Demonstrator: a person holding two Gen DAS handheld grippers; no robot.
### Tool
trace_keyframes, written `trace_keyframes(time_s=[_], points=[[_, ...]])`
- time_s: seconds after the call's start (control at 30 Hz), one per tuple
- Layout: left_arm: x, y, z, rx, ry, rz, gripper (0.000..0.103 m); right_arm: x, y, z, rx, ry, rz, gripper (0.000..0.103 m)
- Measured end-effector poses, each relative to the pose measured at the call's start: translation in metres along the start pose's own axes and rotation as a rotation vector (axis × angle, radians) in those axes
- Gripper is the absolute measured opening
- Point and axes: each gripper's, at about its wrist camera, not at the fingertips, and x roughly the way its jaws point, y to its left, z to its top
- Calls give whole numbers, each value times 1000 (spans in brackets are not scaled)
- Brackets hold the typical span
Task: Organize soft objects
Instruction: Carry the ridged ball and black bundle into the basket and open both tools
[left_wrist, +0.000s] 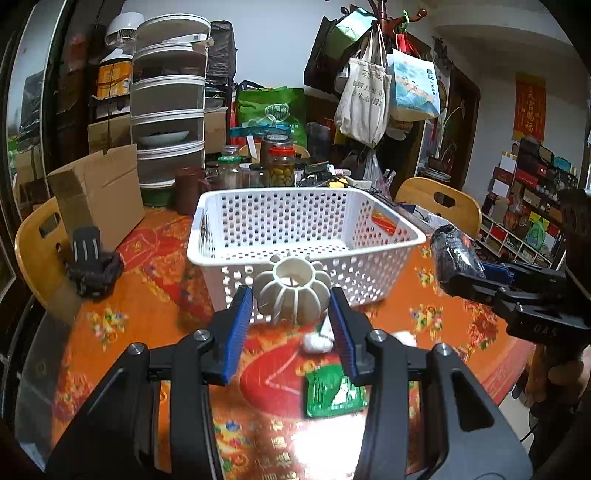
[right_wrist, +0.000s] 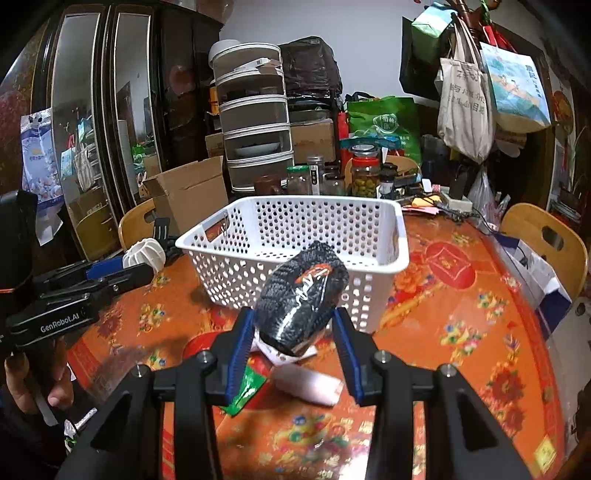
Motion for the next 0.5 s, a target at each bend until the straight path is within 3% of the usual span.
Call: trace_keyframes(time_s=[0.27, 0.5], points=[[16, 5, 44, 0, 4, -16, 40, 12, -9, 33, -10, 17, -3, 43], [66, 8, 92, -5, 87, -27, 40, 51, -17, 73, -3, 78, 4, 43]])
